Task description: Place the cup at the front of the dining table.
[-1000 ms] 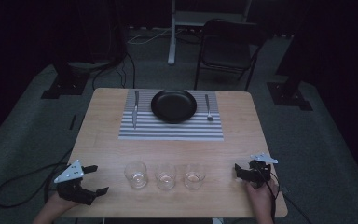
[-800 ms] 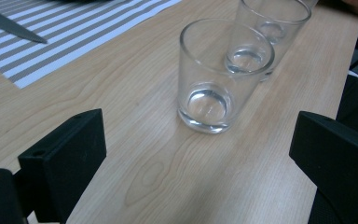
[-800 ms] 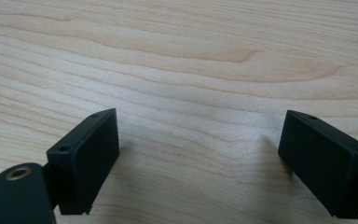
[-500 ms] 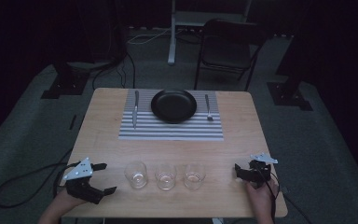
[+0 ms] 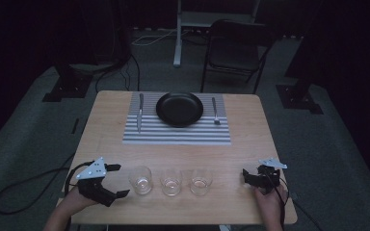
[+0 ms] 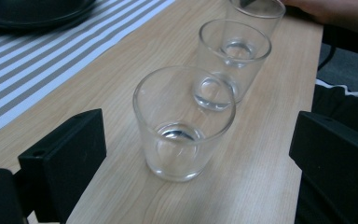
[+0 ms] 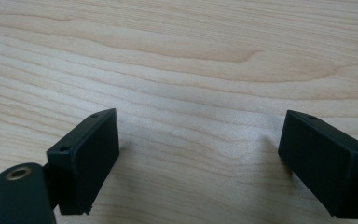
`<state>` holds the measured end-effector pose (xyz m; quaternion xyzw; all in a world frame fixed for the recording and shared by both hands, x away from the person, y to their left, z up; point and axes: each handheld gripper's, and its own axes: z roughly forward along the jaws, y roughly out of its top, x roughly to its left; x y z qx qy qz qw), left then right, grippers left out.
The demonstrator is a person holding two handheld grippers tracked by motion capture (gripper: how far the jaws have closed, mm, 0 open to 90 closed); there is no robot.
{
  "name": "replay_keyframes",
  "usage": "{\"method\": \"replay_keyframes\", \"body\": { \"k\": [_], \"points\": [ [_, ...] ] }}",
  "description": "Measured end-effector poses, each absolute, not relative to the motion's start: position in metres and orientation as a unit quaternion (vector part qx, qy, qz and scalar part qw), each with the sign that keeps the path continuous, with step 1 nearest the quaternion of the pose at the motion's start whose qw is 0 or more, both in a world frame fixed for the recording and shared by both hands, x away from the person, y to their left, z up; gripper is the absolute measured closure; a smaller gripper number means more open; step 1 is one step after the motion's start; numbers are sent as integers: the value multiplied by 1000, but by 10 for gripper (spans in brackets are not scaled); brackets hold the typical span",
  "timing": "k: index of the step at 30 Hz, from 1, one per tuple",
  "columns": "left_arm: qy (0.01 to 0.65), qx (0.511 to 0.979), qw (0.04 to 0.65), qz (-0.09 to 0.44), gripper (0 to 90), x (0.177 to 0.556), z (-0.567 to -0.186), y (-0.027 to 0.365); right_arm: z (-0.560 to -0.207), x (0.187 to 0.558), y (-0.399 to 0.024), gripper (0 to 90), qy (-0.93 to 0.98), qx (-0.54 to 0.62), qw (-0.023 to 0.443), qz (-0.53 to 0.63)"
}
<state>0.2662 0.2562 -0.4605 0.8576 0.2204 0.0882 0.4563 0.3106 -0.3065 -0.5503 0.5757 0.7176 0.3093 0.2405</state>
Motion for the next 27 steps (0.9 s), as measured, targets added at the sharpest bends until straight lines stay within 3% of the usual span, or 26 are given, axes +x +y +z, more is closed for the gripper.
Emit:
{"method": "replay_keyframes", "body": {
  "k": [27],
  "points": [
    [187, 874, 442, 80, 42, 280, -453, 222, -550, 311, -307, 117, 718, 575, 241, 310]
  ]
}}
